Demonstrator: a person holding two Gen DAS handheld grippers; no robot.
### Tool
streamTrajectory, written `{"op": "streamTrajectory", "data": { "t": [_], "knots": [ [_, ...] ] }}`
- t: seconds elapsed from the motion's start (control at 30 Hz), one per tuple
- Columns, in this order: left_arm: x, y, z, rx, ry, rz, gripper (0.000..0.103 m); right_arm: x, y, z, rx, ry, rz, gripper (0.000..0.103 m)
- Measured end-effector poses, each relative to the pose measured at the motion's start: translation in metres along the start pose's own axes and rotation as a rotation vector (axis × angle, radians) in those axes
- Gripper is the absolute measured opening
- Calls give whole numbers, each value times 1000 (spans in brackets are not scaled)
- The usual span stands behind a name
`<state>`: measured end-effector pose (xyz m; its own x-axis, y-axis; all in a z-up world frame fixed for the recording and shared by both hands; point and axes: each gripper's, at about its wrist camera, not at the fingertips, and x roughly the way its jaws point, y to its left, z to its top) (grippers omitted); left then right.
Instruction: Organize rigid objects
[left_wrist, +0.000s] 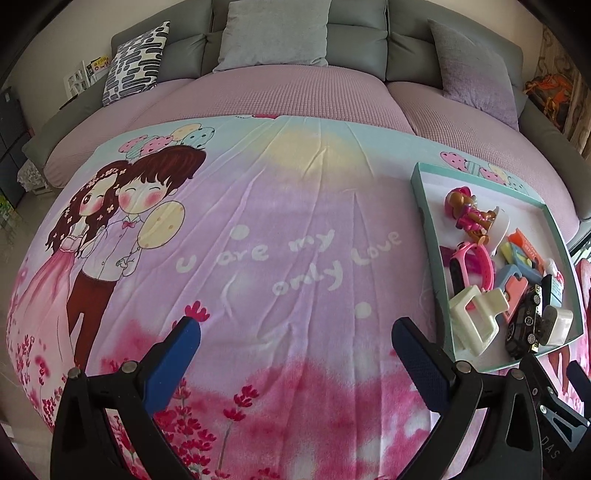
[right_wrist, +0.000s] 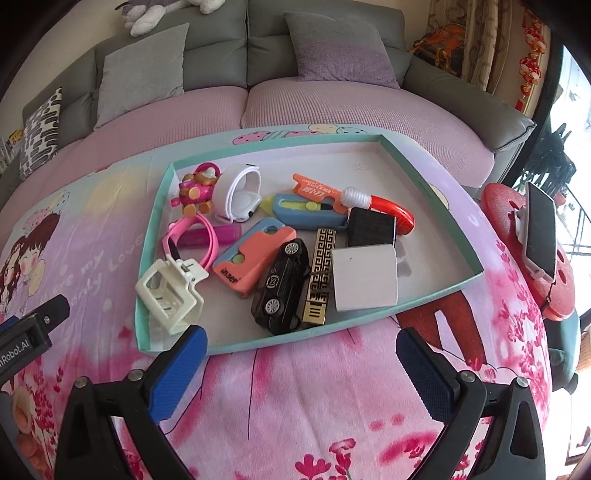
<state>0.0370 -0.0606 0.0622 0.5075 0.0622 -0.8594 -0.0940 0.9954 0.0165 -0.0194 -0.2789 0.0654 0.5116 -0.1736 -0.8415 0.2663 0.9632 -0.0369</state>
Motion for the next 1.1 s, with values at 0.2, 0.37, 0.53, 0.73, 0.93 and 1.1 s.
{"op": "streamTrajectory", "data": {
  "t": [0.2, 0.37, 0.53, 0.73, 0.93, 1.1],
  "knots": [
    [6, 8, -19, 21, 46, 48, 103, 5, 12, -19, -19, 46, 25, 103],
    [8, 11, -25, 38, 62, 56, 103, 8, 19, -21, -42, 47, 31, 103],
    [11, 12, -24, 36, 75, 38, 103, 12, 19, -21, -57, 60, 20, 103],
    [21, 14, -24, 42, 113, 22, 103, 17, 13, -17, -61, 63, 1, 103],
    [25, 16, -24, 55, 128, 32, 103, 24, 2, -16, -36, 83, -9, 103],
    [28, 15, -25, 65, 139, 36, 103, 25, -1, -15, -27, 75, -11, 103]
  ]
}}
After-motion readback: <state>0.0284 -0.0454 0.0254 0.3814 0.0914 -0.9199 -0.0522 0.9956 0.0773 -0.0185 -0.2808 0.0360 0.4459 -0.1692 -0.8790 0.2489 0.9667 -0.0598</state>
